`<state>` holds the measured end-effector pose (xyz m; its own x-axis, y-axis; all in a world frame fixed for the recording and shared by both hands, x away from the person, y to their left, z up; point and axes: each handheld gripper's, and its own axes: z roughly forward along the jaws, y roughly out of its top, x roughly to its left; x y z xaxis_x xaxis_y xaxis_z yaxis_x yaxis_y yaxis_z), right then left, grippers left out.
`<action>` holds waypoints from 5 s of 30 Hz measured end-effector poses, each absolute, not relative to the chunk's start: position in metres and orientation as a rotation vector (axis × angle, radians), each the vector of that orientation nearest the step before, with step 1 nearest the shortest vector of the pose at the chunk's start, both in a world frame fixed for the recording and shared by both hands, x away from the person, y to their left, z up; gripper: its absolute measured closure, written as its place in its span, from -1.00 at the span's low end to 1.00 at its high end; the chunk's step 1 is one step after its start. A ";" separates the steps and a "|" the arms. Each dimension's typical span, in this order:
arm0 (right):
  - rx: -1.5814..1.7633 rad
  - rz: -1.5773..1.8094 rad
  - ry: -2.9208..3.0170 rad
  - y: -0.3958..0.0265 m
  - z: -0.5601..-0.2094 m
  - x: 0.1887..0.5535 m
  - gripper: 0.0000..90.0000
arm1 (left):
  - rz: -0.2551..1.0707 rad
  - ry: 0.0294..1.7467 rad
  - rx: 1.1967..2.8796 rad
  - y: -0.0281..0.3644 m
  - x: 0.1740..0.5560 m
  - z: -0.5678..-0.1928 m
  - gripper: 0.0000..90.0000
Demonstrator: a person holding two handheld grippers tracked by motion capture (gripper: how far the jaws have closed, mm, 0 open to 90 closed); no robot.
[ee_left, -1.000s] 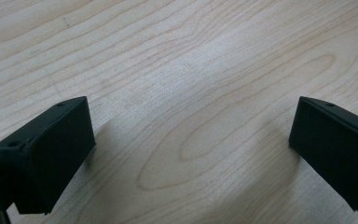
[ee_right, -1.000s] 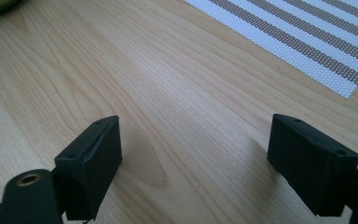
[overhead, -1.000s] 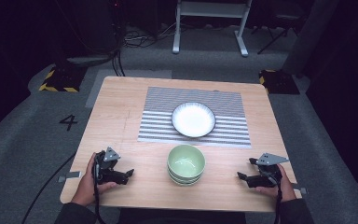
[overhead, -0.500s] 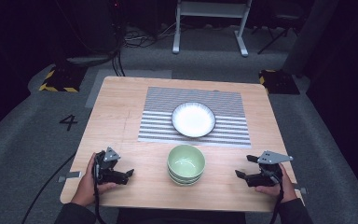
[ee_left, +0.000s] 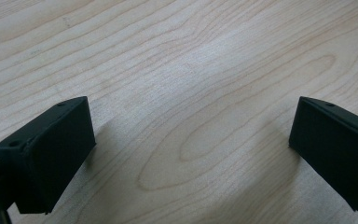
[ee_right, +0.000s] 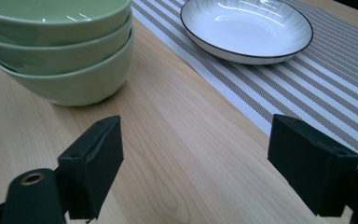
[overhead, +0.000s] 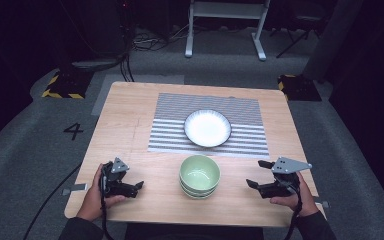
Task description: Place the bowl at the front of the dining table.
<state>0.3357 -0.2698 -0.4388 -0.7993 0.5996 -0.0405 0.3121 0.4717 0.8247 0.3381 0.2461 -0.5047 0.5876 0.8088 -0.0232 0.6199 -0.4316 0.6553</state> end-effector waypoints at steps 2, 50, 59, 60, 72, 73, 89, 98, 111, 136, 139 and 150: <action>0.765 1.248 2.400 -0.269 -0.437 0.336 -0.60 | 0.392 1.129 2.194 0.246 0.338 -0.505 -1.00; 0.459 1.299 2.520 -0.192 -0.403 0.326 -0.58 | 0.395 1.135 2.189 0.246 0.338 -0.505 -1.00; 0.416 1.295 2.545 -0.182 -0.402 0.322 -0.58 | 0.395 1.135 2.190 0.246 0.338 -0.505 -1.00; 0.416 1.295 2.545 -0.182 -0.402 0.322 -0.58 | 0.395 1.135 2.190 0.246 0.338 -0.505 -1.00; 0.344 1.281 2.605 -0.164 -0.404 0.320 -0.58 | 0.395 1.136 2.190 0.246 0.338 -0.505 -1.00; 0.338 1.278 2.610 -0.163 -0.405 0.320 -0.58 | 0.395 1.135 2.190 0.246 0.338 -0.505 -1.00; 0.273 1.228 2.723 -0.133 -0.417 0.325 -0.54 | 0.395 1.135 2.190 0.246 0.338 -0.505 -1.00; 0.236 1.207 2.772 -0.122 -0.422 0.330 -0.19 | 0.395 1.135 2.190 0.246 0.338 -0.505 -1.00; 0.181 1.193 2.861 -0.113 -0.430 0.335 0.25 | 0.395 1.135 2.190 0.246 0.338 -0.505 -1.00; 0.218 1.337 2.992 -0.114 -0.419 0.343 0.76 | 0.395 1.135 2.190 0.246 0.338 -0.505 -1.00; 0.201 1.320 2.983 -0.111 -0.417 0.341 0.80 | 0.395 1.136 2.189 0.245 0.338 -0.505 -1.00; 0.233 1.405 2.936 -0.115 -0.406 0.343 0.84 | 0.396 1.137 2.189 0.245 0.338 -0.505 -1.00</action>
<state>0.3427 -0.1146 -0.4063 -0.9824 0.0759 0.1705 0.1803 0.6205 0.7632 0.3380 0.2454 -0.5047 0.5822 0.8128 -0.0228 0.6225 -0.4275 0.6555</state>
